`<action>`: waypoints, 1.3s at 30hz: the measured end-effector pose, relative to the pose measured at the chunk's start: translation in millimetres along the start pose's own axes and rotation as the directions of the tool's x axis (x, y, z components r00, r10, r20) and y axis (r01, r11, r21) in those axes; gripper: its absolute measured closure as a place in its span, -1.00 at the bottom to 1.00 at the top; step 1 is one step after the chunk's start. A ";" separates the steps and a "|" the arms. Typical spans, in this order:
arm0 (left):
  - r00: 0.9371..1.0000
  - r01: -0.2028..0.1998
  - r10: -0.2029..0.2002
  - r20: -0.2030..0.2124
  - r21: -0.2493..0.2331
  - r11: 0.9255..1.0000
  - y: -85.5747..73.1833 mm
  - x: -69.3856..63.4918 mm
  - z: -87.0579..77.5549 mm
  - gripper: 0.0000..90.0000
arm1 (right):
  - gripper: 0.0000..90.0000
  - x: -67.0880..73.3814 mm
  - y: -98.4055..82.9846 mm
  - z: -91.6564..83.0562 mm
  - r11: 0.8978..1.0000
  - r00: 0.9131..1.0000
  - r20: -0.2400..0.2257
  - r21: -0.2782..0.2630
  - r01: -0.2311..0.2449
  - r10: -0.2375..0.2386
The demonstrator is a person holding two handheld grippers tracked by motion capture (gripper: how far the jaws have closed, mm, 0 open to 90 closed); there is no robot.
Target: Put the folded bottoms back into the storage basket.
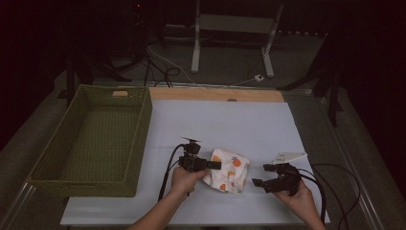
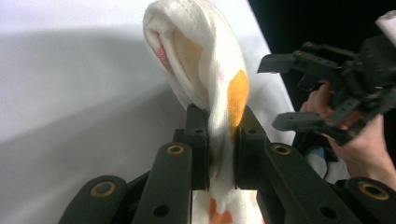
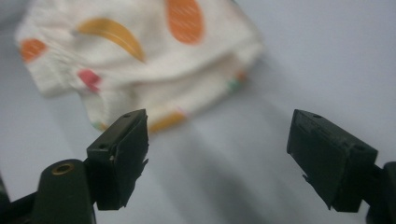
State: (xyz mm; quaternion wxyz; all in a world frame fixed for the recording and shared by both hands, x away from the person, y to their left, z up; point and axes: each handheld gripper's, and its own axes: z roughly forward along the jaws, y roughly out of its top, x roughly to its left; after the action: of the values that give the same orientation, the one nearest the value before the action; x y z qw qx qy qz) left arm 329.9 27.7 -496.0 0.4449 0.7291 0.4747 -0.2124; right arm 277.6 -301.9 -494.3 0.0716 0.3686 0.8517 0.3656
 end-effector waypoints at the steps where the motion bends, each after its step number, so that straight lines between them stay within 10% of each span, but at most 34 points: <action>1: 1.000 -0.007 0.007 0.001 -0.001 1.000 1.6 -1.5 -3.7 0.78 | -0.57 -1.3 -0.6 -1.2 1.000 1.000 0.007 0.003 -0.004 0.004; 39: 0.996 -0.081 0.078 -0.042 -0.071 0.994 55.4 -15.3 -124.5 0.78 | -0.78 -22.6 -4.9 -10.6 0.996 0.994 0.066 0.014 -0.088 0.087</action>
State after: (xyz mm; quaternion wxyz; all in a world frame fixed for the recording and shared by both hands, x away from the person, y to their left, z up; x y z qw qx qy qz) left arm 357.7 117.4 -396.1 0.4699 0.7348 0.4612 -0.1628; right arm 286.9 -325.5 -493.2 0.0801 0.4180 0.8349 0.3491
